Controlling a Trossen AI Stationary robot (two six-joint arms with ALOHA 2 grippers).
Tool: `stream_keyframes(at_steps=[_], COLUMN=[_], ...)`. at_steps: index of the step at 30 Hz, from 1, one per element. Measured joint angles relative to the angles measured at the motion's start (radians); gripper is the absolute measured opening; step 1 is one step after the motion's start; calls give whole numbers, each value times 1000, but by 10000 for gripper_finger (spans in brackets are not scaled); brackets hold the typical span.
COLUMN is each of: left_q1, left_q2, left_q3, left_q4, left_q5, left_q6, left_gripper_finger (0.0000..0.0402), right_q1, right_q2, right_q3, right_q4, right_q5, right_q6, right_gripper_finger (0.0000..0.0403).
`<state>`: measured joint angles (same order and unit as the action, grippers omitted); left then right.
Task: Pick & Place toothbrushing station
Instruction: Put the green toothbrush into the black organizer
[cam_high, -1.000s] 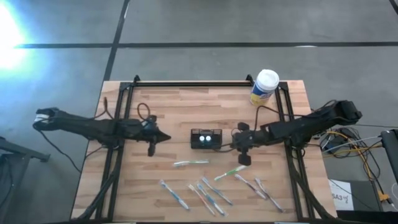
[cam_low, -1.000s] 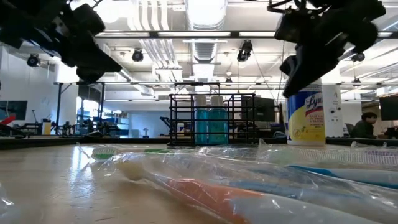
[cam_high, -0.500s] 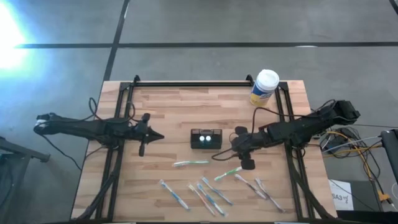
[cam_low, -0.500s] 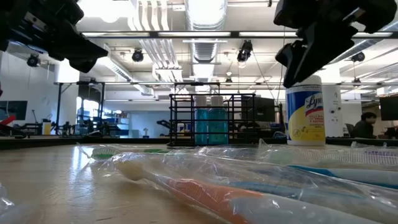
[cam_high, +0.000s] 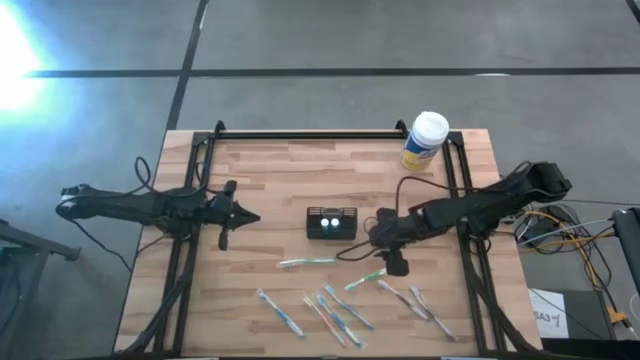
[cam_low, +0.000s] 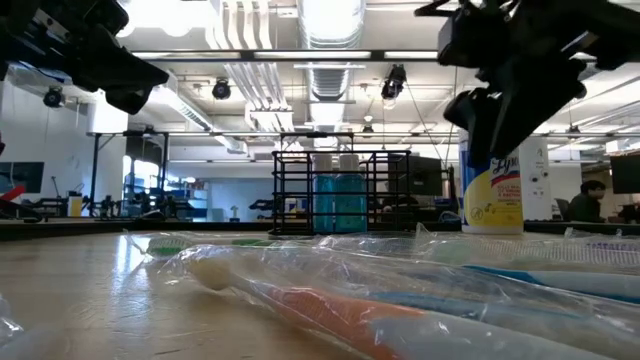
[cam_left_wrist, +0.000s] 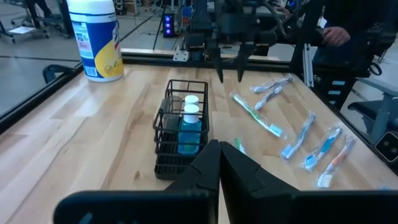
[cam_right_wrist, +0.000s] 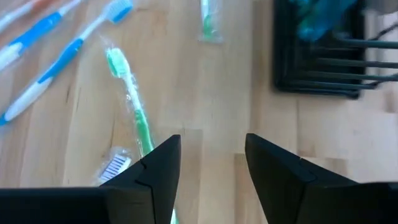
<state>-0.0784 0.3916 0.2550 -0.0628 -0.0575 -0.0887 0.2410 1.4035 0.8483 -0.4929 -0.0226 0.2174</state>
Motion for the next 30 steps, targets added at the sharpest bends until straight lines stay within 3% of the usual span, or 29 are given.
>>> stream_keyframes(at_steps=[5, 16, 30], left_q1=[0, 0, 0], left_q2=[0, 5, 5], left_q3=[0, 0, 0], left_q4=[0, 1, -1], left_q5=[-2, -9, -12], left_q6=[-1, -5, -17], left_gripper_finger=[11, 11, 11], right_q1=[12, 89, 96], right_q2=[107, 420, 537], right_q3=[82, 301, 353], right_q4=[1, -159, -154], right_q5=[-113, -136, -129], right_q6=[-16, -133, -216], right_gripper_finger=[178, 167, 107])
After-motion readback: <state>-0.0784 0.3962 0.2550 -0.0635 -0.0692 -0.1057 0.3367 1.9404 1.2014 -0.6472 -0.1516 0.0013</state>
